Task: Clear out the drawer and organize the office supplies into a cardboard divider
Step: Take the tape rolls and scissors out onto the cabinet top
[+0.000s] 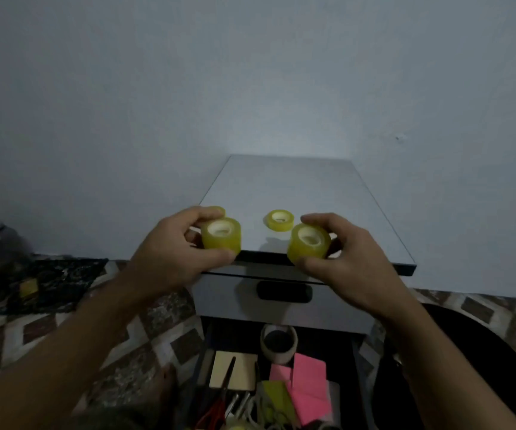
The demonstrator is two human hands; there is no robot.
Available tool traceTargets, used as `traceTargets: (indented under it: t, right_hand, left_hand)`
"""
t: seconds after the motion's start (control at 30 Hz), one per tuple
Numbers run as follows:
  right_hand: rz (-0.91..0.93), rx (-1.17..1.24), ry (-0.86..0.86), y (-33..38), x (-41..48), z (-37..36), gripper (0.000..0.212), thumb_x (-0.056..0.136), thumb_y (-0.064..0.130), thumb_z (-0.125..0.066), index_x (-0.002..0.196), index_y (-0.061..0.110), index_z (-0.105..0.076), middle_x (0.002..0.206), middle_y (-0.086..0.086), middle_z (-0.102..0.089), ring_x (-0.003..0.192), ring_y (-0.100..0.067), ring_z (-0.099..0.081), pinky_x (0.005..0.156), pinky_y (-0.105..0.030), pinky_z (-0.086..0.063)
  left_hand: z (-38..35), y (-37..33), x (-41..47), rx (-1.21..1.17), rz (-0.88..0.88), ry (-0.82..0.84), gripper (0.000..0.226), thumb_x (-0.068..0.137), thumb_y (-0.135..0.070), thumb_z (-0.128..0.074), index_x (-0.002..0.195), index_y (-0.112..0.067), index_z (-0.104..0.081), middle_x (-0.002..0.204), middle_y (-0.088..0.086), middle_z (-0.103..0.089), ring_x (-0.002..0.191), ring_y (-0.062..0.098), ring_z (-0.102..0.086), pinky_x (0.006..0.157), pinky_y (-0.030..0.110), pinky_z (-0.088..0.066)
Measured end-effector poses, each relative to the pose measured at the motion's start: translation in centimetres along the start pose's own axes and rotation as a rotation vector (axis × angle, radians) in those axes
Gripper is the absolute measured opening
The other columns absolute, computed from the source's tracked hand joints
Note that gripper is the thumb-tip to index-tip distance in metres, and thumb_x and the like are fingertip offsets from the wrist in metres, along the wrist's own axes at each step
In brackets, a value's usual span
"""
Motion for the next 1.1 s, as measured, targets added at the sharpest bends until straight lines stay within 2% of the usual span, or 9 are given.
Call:
traceTargets:
  t: [0.07,0.17,0.3,0.4,0.5,0.67,0.8,0.9,1.1]
  right_hand:
    - [0.008,-0.044,-0.014,0.5,3.5,0.6,0.054,0.072,0.027,-0.081,0.121,0.036,-0.061,0.101,0.014,-0.064,0.073,-0.005,-0.062,0.065,-0.016,-0.046]
    - [-0.017,-0.067,-0.042,-0.2,8.8,0.5,0.059,0.072,0.028,-0.081,0.128,0.029,-0.060,0.118,0.007,-0.060,0.095,-0.015,-0.062,0.084,-0.031,-0.052]
    - [-0.087,-0.072,-0.016,-2.4,14.3,-1.4,0.061,0.072,0.026,-0.082,0.129,0.023,-0.059,0.123,-0.001,-0.060,0.107,-0.022,-0.060,0.094,-0.043,-0.053]
    - [-0.132,-0.105,0.022,-4.2,16.7,-3.2,0.060,0.071,0.027,-0.081,0.127,0.023,-0.060,0.123,-0.004,-0.060,0.108,-0.024,-0.059,0.096,-0.043,-0.051]
    - [-0.166,-0.131,0.055,-5.6,18.3,-4.6,0.058,0.073,0.027,-0.078,0.128,0.022,-0.059,0.125,-0.006,-0.059,0.110,-0.025,-0.058,0.096,-0.042,-0.051]
    - [-0.199,-0.185,0.094,-7.1,18.9,-6.4,0.056,0.080,0.030,-0.071,0.133,0.023,-0.053,0.127,-0.004,-0.055,0.105,-0.022,-0.054,0.084,-0.031,-0.047]
    - [-0.195,-0.231,0.075,-7.3,18.6,-6.9,0.058,0.080,0.037,-0.069,0.133,0.028,-0.049,0.124,-0.003,-0.056,0.107,-0.024,-0.056,0.091,-0.039,-0.050]
    - [-0.184,-0.248,0.061,-7.2,18.3,-6.9,0.058,0.079,0.040,-0.069,0.132,0.030,-0.049,0.125,-0.003,-0.058,0.110,-0.026,-0.056,0.095,-0.041,-0.050]
    - [-0.161,-0.273,0.091,-6.9,17.9,-7.4,0.058,0.079,0.041,-0.069,0.133,0.031,-0.049,0.127,-0.003,-0.057,0.110,-0.025,-0.056,0.094,-0.040,-0.050]
  left_hand:
    - [1.4,0.2,3.3,-0.012,0.017,-0.045,0.052,0.069,-0.018,-0.089,0.113,-0.032,-0.065,0.095,-0.010,-0.067,0.073,-0.005,-0.065,0.066,0.009,-0.050]
    - [2.2,1.5,8.5,0.006,0.037,-0.076,0.055,0.070,-0.020,-0.089,0.118,-0.030,-0.065,0.107,-0.008,-0.065,0.082,0.004,-0.063,0.072,0.020,-0.049]
    - [1.1,4.7,14.4,0.023,0.119,-0.048,0.056,0.069,-0.015,-0.088,0.119,-0.025,-0.065,0.113,-0.002,-0.062,0.087,0.005,-0.057,0.068,0.020,-0.043]
    - [-0.5,7.3,16.9,0.024,0.193,-0.007,0.058,0.070,-0.012,-0.087,0.123,-0.022,-0.064,0.114,0.002,-0.060,0.089,0.013,-0.057,0.067,0.024,-0.045]
    - [-1.6,9.6,18.2,0.030,0.249,0.012,0.058,0.068,-0.013,-0.086,0.120,-0.024,-0.064,0.113,0.002,-0.061,0.088,0.014,-0.059,0.069,0.027,-0.049]
    - [-2.5,11.5,18.8,0.029,0.271,-0.005,0.060,0.067,-0.018,-0.087,0.121,-0.028,-0.063,0.113,-0.002,-0.060,0.092,0.014,-0.060,0.073,0.028,-0.048]
    - [-2.5,12.1,18.1,0.068,0.227,-0.046,0.065,0.062,-0.033,-0.086,0.122,-0.031,-0.062,0.115,-0.004,-0.060,0.101,0.019,-0.060,0.082,0.032,-0.050]
    - [-2.4,12.2,17.2,0.094,0.235,-0.081,0.074,0.054,-0.046,-0.079,0.125,-0.035,-0.060,0.119,-0.002,-0.058,0.106,0.021,-0.059,0.091,0.038,-0.053]
    - [-2.2,12.0,15.8,0.175,0.278,-0.134,0.082,0.043,-0.062,-0.068,0.122,-0.046,-0.055,0.119,0.000,-0.057,0.107,0.025,-0.057,0.095,0.044,-0.052]
Point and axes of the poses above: each hand's wrist, its own x-axis towards the middle knuckle, its own z-axis out of the back of the hand, y = z × x, the point moved 10 cm from there along x, towards the middle knuckle
